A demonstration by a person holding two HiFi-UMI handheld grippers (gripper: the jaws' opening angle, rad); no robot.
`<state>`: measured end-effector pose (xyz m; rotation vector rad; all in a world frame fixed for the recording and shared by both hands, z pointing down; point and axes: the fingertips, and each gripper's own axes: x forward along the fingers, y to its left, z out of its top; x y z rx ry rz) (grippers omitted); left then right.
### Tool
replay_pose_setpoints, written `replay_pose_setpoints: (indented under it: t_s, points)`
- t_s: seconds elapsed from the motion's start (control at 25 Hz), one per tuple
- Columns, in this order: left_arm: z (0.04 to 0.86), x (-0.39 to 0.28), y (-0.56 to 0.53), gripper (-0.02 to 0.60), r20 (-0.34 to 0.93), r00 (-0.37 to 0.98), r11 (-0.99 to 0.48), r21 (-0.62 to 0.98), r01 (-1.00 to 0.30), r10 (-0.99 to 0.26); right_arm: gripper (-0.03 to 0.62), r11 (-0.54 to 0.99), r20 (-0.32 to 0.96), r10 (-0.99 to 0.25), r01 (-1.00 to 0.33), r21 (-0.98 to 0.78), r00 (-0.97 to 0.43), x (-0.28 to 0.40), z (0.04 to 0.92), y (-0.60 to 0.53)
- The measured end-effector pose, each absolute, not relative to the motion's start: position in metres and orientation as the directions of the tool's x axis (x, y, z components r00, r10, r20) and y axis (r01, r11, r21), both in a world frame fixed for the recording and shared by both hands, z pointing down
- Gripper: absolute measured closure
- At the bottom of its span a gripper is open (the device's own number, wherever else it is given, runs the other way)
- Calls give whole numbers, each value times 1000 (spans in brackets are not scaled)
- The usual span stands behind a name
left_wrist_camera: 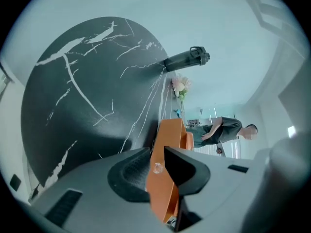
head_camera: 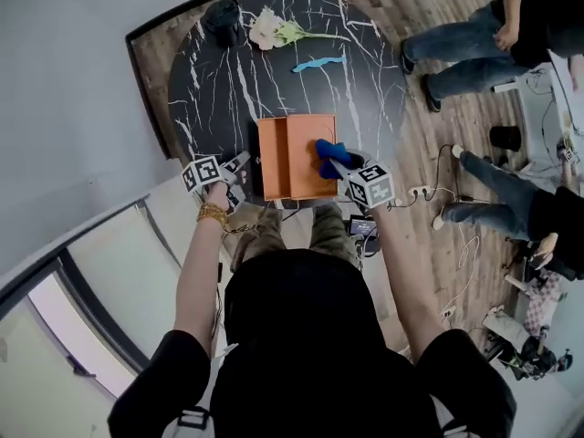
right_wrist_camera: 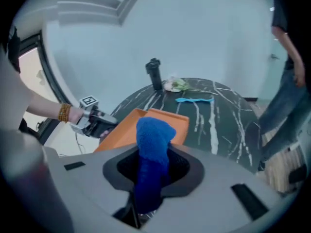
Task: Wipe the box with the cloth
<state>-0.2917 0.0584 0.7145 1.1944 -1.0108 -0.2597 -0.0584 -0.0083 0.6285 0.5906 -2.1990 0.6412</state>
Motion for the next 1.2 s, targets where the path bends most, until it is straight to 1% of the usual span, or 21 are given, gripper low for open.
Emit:
replay_pose_setpoints:
  t_s: [0.08,0.16,0.28,0.44,0.52,0.76,0.92,0.96,1.0,1.04,1.12,1.2]
  points:
    - [711,-291,59,497,511,585,368,859,-355,-630,514,693,771,-264,-670,-265,-579,-30,637,-26]
    - [713,-286,55,497,517,601,345,856,-385,-610,514,639,767,-275,-707,-305,-579,-20,647,-30]
    - [722,-273,52,507,533,614,355,846,-398,-582,514,620,758,-255,-703,-348,-600,-32,659,-25]
    - [729,-262,48,575,552,567,390,833,-391,-611,513,596,744,-250,-704,-386,-620,-42,664,-19]
    - [731,-253,42,578,547,568,386,837,-388,-615,513,585,735,-245,-701,-409,-633,-43,664,-19]
    - [729,-198,23,578,525,635,357,851,-385,-566,513,597,736,-217,-684,-420,-642,-49,664,-16]
    - [722,-187,16,575,504,643,335,864,-376,-577,513,625,742,-198,-666,-408,-640,-49,663,-17]
    - [715,-187,18,548,490,651,317,871,-374,-580,513,664,744,-193,-643,-380,-639,-51,658,-19]
    - [706,-187,23,480,484,661,287,875,-391,-574,513,723,744,-189,-604,-336,-640,-56,651,-23]
    - [696,-186,28,449,489,670,241,869,-433,-558,513,795,745,-181,-542,-274,-642,-63,641,-29]
    - [683,-178,38,393,532,676,121,822,-556,-509,513,928,762,-145,-353,-116,-631,-86,621,-45]
    - [681,-167,39,373,571,667,43,774,-632,-478,513,990,803,-89,-141,6,-590,-118,608,-61]
